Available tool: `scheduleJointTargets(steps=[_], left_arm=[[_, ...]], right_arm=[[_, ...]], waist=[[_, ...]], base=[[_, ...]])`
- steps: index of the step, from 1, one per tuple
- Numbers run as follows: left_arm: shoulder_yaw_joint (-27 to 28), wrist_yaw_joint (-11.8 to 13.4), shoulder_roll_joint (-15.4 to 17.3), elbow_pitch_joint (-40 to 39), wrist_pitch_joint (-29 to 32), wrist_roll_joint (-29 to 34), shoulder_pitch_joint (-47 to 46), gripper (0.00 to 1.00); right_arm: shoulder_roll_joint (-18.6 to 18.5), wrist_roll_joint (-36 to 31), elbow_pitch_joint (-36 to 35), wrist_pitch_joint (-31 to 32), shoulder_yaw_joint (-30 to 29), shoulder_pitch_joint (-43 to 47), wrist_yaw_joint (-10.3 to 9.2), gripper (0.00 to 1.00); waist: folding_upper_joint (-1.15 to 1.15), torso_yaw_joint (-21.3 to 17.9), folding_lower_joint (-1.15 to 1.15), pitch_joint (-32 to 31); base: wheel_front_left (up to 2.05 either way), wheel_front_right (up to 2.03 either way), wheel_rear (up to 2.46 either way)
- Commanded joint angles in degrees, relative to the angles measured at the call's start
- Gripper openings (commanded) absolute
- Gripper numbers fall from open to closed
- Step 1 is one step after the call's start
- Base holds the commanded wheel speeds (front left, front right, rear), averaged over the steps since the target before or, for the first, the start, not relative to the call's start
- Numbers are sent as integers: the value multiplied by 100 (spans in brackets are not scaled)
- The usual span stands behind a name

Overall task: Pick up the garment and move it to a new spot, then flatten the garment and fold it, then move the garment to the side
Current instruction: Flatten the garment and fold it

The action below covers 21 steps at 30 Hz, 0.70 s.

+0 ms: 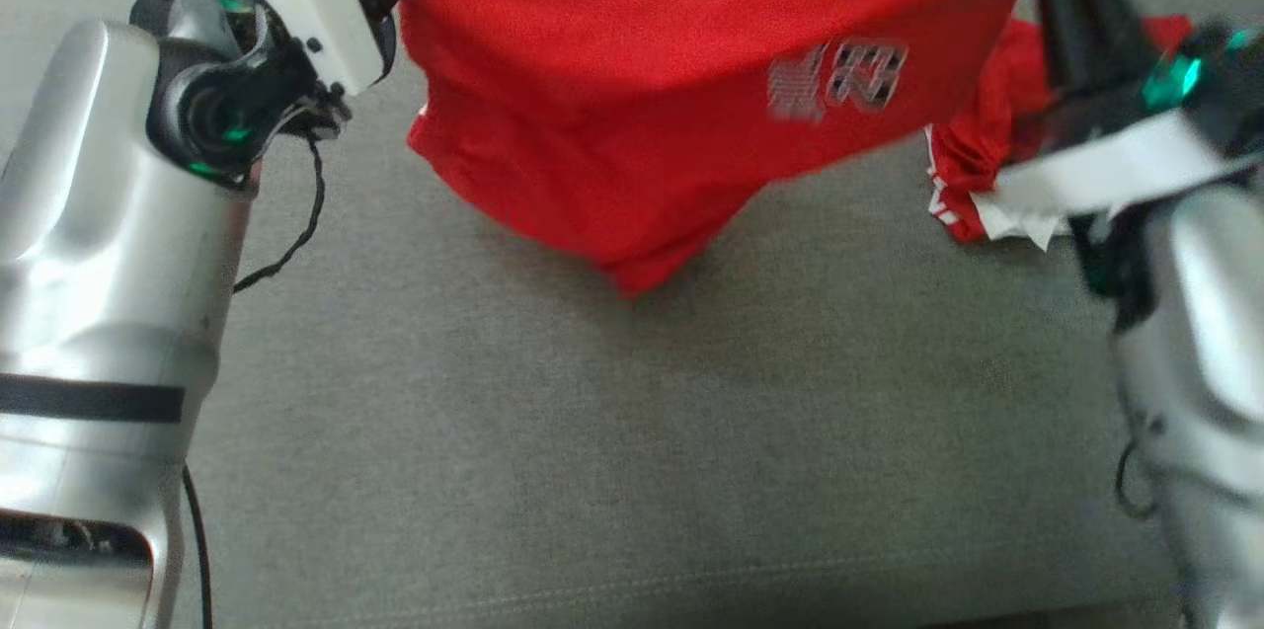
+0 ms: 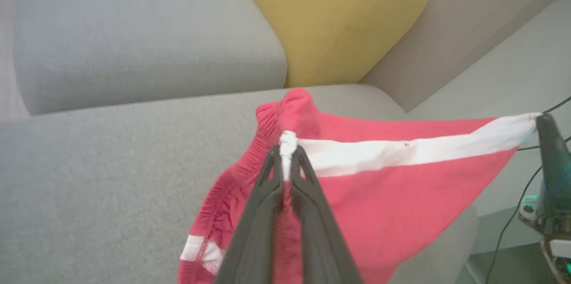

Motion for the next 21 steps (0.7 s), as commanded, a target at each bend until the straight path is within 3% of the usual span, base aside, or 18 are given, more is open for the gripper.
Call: scheduleJointTargets(steps=[1,11,16,21], left_arm=[[62,-36,303,-364,-253,0,-272,0],[-188,-36,362,-678,-1917,194,-239,0],[-336,-36,427,-816,-2391,170,69,0],[-550,-33,730,-1131,-2476,207,654,0]], right_arm=[[-78,106,-136,13,76,-452,-5,0],[-84,-21,477,-197,-79,-1247,-5,0],[14,-53,572,-257,-57,-900,-5,0],[33,49,266,-167,-45,-196,-5,0]], waist=[[0,163,0,-254],[0,390,0,-752],[0,442,0,-911],[0,448,0,-1055]], base=[[0,0,0],[0,0,0],[0,0,0],[0,0,0]])
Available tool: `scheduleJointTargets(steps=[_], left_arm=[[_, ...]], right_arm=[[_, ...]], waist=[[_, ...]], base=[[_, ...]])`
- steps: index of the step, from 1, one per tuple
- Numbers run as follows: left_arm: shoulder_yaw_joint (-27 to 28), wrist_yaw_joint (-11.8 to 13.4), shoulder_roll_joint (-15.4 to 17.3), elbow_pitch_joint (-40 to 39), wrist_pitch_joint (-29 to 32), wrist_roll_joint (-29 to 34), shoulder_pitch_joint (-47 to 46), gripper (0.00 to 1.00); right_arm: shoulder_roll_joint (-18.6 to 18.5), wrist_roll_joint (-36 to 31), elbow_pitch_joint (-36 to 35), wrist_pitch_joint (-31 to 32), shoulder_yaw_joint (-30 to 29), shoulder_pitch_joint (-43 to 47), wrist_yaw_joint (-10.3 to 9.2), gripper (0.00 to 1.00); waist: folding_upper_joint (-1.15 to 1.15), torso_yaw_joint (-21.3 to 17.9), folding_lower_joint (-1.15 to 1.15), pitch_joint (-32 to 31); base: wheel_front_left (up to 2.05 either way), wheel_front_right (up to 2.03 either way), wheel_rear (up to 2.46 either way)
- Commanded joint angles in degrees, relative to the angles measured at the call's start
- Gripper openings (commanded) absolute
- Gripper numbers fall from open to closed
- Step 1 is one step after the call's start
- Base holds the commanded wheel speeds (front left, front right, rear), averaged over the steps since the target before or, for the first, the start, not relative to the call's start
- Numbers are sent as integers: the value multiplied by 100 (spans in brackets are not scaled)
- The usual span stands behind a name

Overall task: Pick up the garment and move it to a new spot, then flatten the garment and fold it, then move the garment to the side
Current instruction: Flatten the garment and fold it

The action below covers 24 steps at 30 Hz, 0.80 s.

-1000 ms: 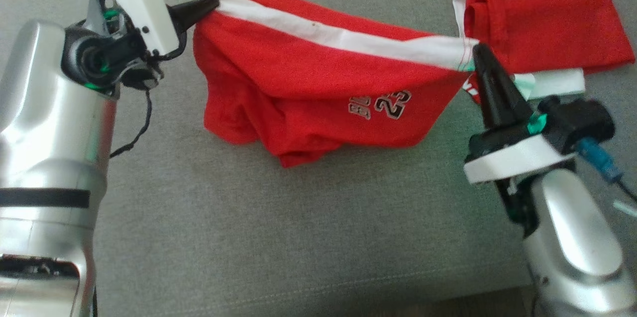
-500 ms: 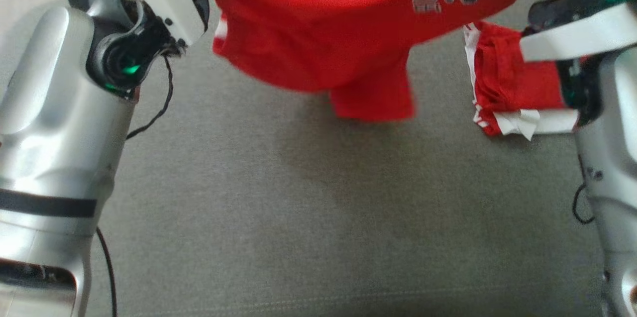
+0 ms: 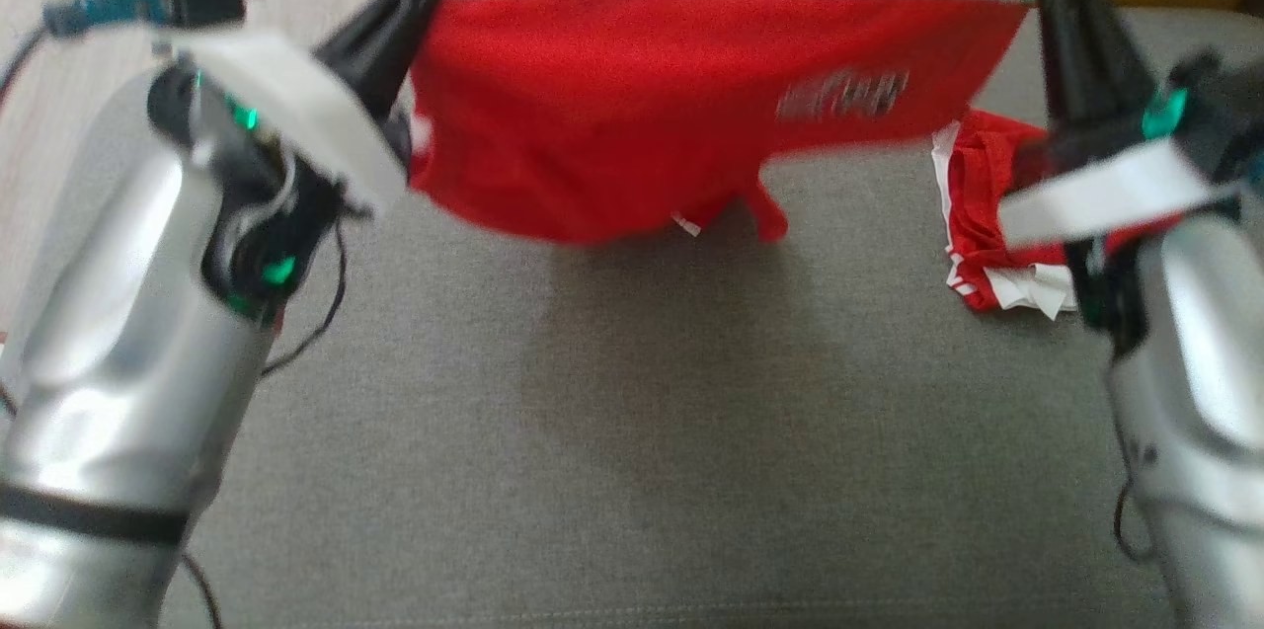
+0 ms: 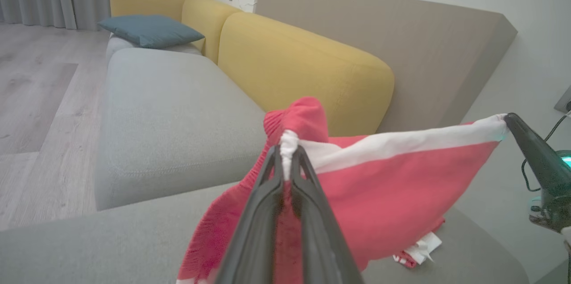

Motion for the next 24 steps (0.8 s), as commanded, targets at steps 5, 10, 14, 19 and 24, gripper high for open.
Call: scheduleJointTargets(steps=[5,10,14,19,24], left_arm=[[236,140,529,-778,-4,80,92,0],[325,416,742,-1291,204,129,100,0],[319,510,734,-1259,409,215,-364,0],[344,466,634,-606,440,458,-1452,0],[450,441,402,462,-90,842,-2811,0]], right_arm=[[21,55,-862,297,-78,400,-5,0],[-72,50,-1435,790,-203,427,-5,0],[-127,174,-1408,1171,-156,-119,-5,0],[-322,331,-644,1329,258,-1563,-5,0],[-406,288,806,934,563,-3428,-5,0]], waist=[[0,-10,0,-31],[0,-8,0,153],[0,-10,0,540],[0,-62,0,1249],[0,-59,0,1864]], base=[[0,0,0],[0,0,0],[0,0,0],[0,0,0],[0,0,0]])
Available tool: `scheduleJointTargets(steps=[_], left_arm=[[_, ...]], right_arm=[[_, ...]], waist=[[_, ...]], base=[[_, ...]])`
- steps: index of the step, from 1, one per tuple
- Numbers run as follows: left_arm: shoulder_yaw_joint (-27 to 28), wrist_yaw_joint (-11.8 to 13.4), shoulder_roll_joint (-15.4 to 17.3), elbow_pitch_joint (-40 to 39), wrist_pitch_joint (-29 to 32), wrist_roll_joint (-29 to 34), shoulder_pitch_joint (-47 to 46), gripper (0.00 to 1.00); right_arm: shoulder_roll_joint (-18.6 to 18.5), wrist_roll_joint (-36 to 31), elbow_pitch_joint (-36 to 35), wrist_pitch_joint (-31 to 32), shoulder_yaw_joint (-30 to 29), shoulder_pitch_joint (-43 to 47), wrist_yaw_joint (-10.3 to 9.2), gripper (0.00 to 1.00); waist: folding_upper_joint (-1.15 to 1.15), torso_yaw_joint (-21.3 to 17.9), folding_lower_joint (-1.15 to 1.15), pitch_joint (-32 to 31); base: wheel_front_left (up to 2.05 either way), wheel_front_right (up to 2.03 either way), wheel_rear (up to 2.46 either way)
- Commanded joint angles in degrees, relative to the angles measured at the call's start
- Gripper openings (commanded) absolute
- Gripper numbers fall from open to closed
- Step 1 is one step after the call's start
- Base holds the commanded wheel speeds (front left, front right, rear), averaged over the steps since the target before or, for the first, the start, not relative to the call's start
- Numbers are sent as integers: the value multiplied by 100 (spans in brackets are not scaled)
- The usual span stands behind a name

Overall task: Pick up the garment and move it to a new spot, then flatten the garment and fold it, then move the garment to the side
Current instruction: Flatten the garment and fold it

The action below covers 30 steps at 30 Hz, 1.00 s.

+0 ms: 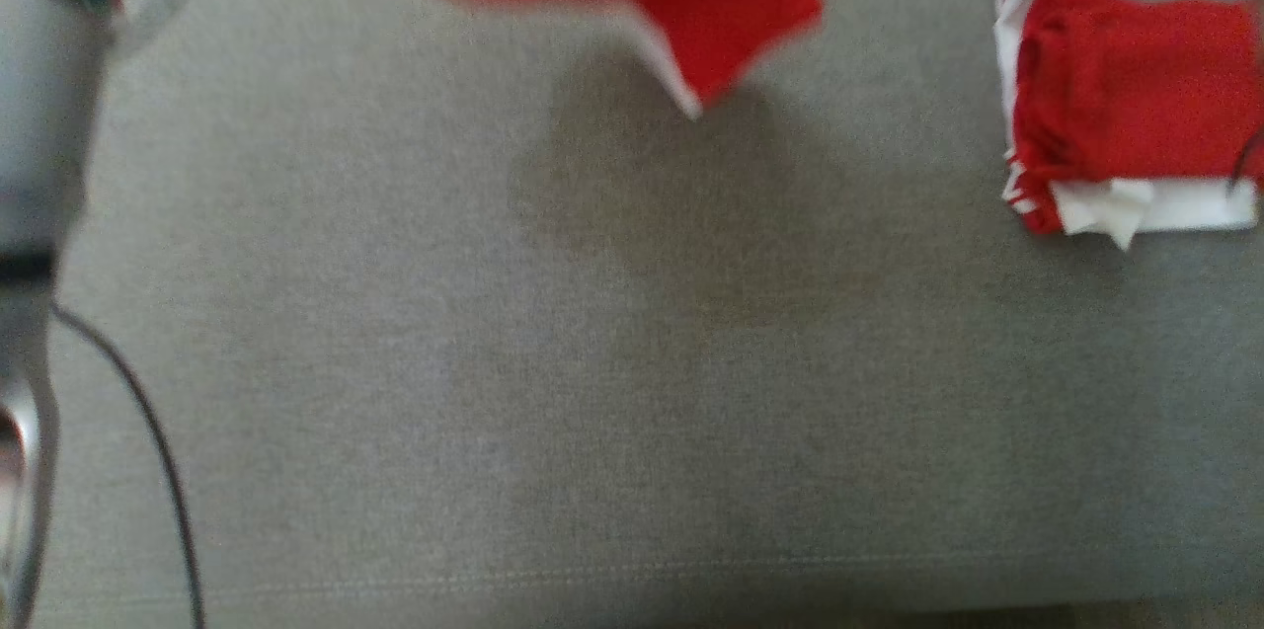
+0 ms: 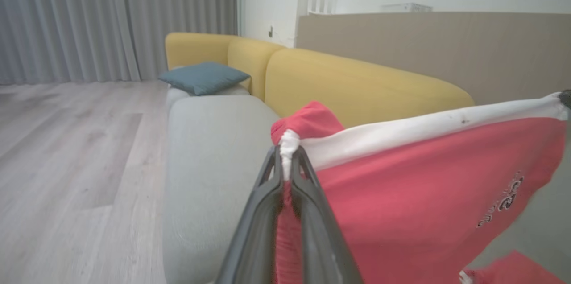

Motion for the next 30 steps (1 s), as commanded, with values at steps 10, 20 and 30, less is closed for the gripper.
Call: scheduleJointTargets(steps=[10,20,30], left_arm=[[394,-165,-361,1633,-2173,618,-1797,0],[-341,-468,-795,2172,-2474,719,-202,0],[-1278,-479,-408,1555,-2481,898,1879,0]], right_arm=[[546,-574,2063,-1351,-1057,-2175,-5,0],[782,-133,2723,-1376,-805,-428,-5,0],[460,622,3176,-1361,448,1183,-5,0]], waist=[[0,169,0,917],[0,390,0,709],[0,392,0,-39]], base=[[0,0,0],[0,0,0],[0,0,0]])
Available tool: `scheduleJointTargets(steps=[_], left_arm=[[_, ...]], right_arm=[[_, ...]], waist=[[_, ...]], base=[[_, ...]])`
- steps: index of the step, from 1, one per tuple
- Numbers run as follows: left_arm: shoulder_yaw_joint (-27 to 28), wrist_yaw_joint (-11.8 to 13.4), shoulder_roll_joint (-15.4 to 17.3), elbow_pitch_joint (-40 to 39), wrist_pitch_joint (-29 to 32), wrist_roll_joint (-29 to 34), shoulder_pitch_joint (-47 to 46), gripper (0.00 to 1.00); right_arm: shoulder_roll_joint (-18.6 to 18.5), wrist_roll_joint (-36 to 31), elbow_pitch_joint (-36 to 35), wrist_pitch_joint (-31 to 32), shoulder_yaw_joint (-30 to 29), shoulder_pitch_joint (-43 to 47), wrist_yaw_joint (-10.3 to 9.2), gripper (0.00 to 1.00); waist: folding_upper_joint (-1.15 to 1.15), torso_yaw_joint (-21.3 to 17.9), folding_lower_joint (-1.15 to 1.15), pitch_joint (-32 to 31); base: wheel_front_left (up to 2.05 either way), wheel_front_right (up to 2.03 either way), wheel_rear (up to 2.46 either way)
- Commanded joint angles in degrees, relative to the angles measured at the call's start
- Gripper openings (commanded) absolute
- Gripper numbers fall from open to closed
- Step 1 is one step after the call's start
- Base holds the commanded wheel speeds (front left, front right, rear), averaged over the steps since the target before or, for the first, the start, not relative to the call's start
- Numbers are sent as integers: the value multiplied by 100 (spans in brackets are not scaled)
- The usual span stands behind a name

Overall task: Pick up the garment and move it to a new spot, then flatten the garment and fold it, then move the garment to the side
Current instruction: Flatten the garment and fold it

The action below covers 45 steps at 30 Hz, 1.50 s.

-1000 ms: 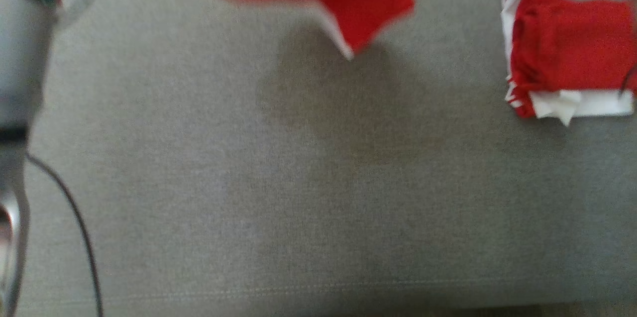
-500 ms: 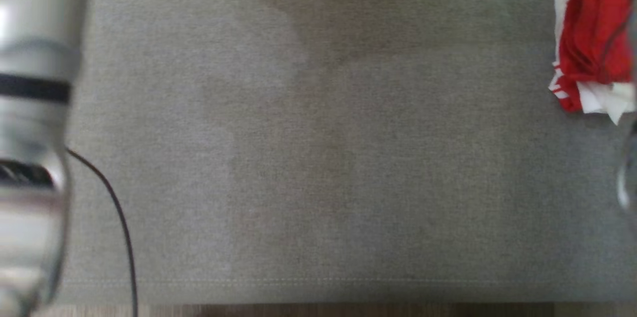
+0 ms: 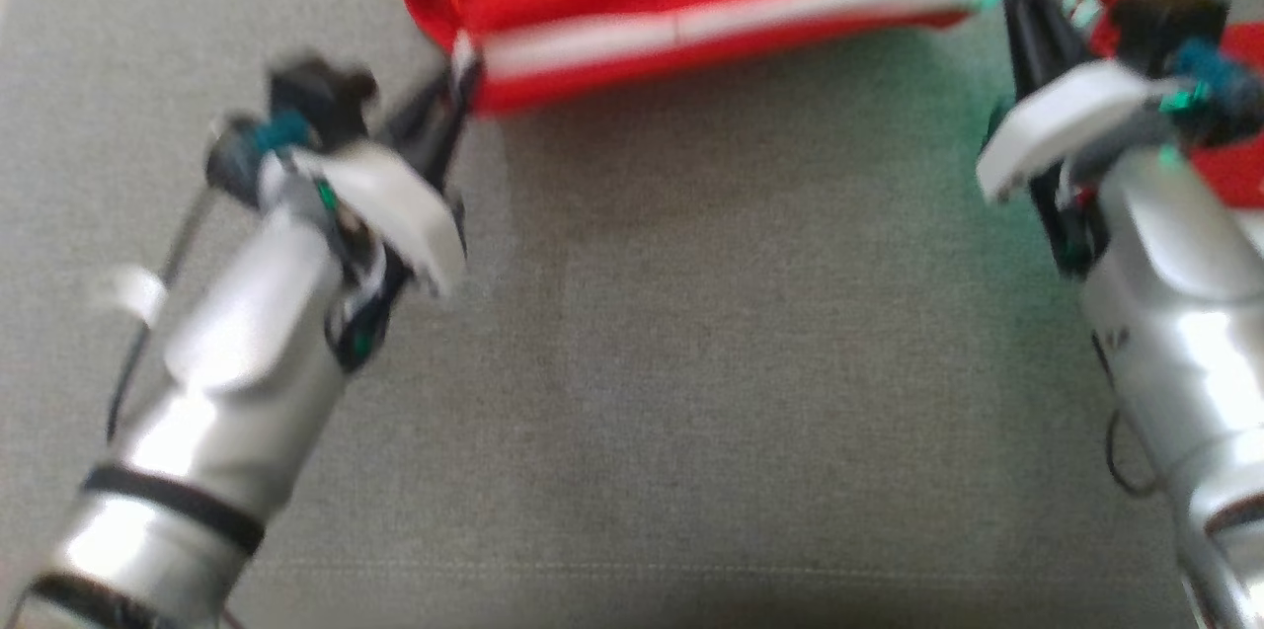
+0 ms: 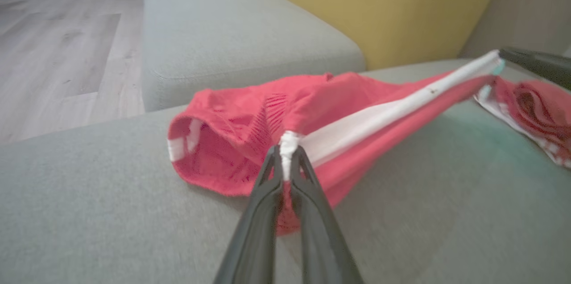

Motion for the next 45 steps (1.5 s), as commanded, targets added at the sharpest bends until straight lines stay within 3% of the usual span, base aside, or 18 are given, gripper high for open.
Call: scheduleJointTargets(steps=[1,13,24,35,45], left_arm=[[-29,8,325,-231,-69,58,21,0],[-590,14,712,-624,-69,370,1321,0],[-691,160,800,-1210,-54,281,2269,0],[-1004,432,1057,-2616,543,214,3020,0],[-584,794,1201,-3352,560,30,2849,0]], right_arm=[[-94,185,-124,5,291,184,-5,0],[-944,1482,-905,453,1806,1464,-5,0],[-1760,2231,-1863,963,2198,2465,-5,0],[-2701,2480,-3372,1698,1762,3533,-5,0],[-2680,1884,-4339,2087,750,3438,-5,0]], waist=[[0,-13,0,-284],[0,-211,0,-1120],[0,-301,0,-1607],[0,-267,0,-1682],[0,-114,0,-1416]], base=[[0,0,0],[0,0,0],[0,0,0],[0,0,0],[0,0,0]])
